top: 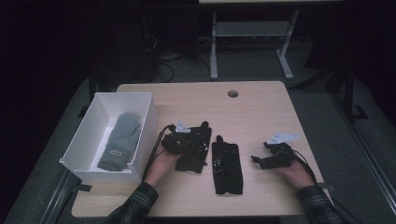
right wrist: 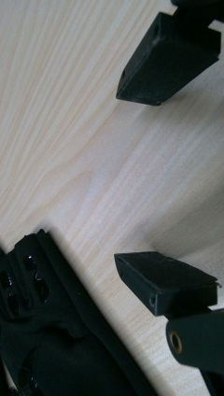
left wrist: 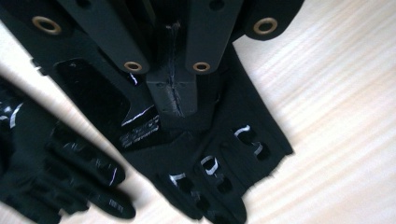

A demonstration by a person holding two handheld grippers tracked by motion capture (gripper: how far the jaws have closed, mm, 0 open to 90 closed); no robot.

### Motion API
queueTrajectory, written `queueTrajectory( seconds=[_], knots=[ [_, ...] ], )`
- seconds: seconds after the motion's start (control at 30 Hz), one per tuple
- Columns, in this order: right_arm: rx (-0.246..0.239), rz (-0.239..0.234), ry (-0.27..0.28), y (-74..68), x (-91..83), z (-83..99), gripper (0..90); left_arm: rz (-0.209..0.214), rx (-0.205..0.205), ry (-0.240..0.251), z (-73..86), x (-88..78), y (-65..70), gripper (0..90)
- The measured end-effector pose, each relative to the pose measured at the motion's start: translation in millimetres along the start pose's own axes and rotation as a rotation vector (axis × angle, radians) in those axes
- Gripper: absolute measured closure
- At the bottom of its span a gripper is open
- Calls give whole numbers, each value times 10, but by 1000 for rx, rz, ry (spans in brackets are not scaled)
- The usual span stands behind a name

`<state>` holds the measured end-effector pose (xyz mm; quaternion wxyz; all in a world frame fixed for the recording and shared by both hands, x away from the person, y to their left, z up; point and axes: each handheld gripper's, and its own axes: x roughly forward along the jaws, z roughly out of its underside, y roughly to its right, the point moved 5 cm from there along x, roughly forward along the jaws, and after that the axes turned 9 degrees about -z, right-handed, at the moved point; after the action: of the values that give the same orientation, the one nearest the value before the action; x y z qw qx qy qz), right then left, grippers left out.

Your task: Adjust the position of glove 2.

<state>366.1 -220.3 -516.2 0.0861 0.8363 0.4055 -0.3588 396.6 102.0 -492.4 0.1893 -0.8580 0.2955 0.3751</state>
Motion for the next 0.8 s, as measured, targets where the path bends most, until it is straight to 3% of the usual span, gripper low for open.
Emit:
queueTrajectory(
  seconds=[0.2,0.57,0.73,0.77,0.8],
  knots=[
    [0,0,0,0,0,0,176,28,39,-13,108,-81,87,897],
    [2,0,0,-3,1,0,175,133,83,-11,350,-322,302,897],
    [3,0,0,-3,1,0,176,159,111,-14,407,-394,398,896],
    [2,0,0,-2,1,0,176,156,111,-12,404,-408,402,889],
    [2,0,0,-3,1,0,176,154,96,-3,390,-425,402,821]
  ],
)
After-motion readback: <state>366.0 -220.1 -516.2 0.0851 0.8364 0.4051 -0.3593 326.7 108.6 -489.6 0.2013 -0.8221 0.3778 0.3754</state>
